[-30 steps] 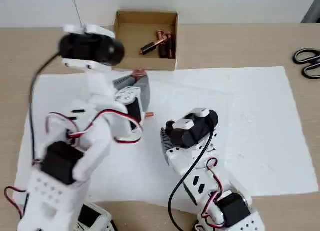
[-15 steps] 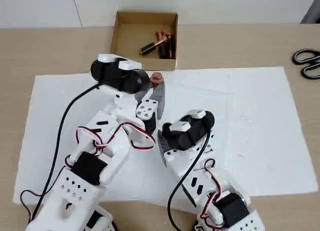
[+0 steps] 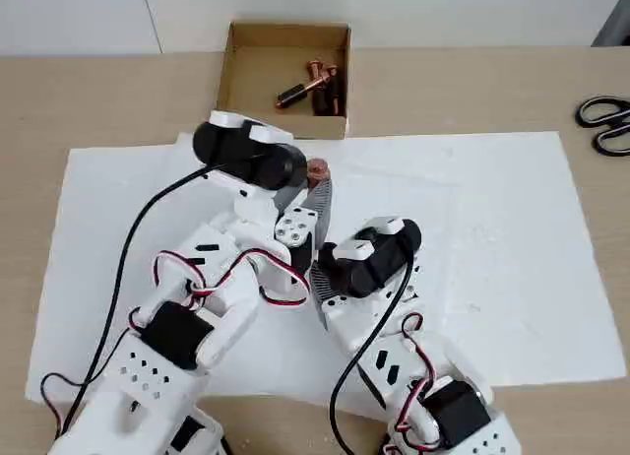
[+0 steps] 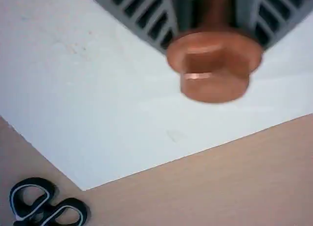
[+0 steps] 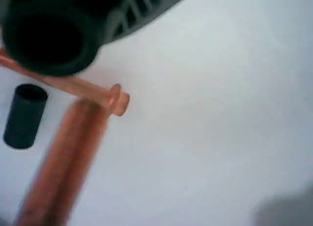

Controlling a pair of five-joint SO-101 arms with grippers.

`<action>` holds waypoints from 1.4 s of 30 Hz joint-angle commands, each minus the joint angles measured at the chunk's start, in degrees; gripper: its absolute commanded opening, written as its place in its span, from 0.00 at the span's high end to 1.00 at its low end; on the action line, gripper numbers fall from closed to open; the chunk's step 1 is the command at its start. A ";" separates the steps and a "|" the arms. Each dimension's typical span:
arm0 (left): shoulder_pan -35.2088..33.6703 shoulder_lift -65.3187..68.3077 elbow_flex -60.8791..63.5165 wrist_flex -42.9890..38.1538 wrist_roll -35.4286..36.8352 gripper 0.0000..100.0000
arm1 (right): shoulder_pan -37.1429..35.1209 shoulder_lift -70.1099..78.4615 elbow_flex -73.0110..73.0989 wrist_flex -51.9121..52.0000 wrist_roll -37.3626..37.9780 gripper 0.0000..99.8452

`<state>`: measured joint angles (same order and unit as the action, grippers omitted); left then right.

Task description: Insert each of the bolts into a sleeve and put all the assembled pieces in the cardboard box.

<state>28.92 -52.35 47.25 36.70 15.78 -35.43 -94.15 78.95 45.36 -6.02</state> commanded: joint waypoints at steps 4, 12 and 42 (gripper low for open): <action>0.26 -2.81 -5.32 -0.18 6.95 0.99 | -0.31 -0.66 1.05 -1.27 -0.53 1.00; 1.93 -3.43 -3.38 -0.35 7.65 0.99 | -0.31 -0.66 1.05 -1.36 -0.53 1.00; 4.13 -3.52 5.49 -4.57 7.30 0.99 | -0.22 -0.66 1.05 -1.36 -0.53 1.00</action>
<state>32.88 -54.29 52.70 33.54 23.08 -35.60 -94.15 80.44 45.36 -6.02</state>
